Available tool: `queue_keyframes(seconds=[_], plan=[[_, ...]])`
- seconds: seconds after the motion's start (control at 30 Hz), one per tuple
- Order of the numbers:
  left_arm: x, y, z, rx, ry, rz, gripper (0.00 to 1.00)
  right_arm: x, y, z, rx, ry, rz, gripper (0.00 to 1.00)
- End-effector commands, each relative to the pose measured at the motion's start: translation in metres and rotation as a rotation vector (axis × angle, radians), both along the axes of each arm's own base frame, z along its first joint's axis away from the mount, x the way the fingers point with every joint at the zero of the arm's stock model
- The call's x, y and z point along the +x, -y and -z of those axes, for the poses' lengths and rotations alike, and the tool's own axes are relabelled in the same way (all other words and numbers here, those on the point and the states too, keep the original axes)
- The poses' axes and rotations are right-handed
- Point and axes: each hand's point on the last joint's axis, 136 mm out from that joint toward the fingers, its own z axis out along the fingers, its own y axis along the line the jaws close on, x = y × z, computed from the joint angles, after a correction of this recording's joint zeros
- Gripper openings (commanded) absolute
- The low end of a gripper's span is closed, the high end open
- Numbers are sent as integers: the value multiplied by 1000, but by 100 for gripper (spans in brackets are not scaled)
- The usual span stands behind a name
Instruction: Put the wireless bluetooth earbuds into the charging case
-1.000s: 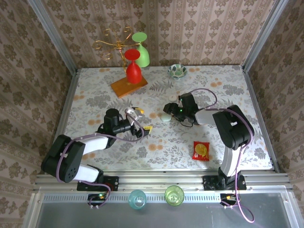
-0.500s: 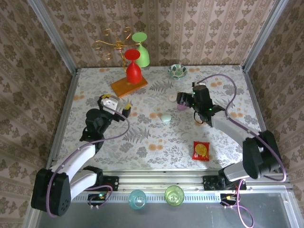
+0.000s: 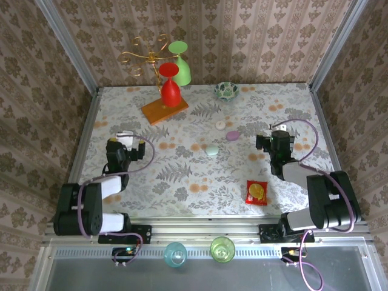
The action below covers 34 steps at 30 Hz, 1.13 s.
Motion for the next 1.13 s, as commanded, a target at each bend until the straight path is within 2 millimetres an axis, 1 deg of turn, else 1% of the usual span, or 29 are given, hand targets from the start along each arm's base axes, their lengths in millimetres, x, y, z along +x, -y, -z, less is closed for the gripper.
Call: queue_keyframes(seconds=[0.0,0.03,0.07,0.1,0.17,0.2,0.23,0.27,0.37,1.0,1.1], plan=[[18,-3,-14,-93,95,-2,100,15,-7,-11,61,154,-73,100],[20,-1,-10,-94,85,10,100,15,-7,-6,64,161,-79,100],[22,0,-5,-92,73,19,100,15,-8,-5,64,172,-89,100],[23,0,-2,-91,70,17,100,15,-9,-3,71,144,-98,100],[25,-2,4,-92,67,1,100,17,-10,-4,78,148,-109,100],[26,-4,3,-93,68,-7,100,16,-10,-3,78,141,-109,100],[27,-5,7,-101,38,-17,100,17,-10,-4,79,146,-109,100],[30,-5,7,-93,30,-18,100,16,-11,-4,78,144,-111,100],[31,-5,7,-90,29,-19,100,16,-10,-4,78,144,-108,100],[31,-3,9,-84,19,-11,100,16,-10,-3,78,143,-110,100],[31,-3,7,-81,27,-13,100,16,-10,-4,77,149,-109,100]])
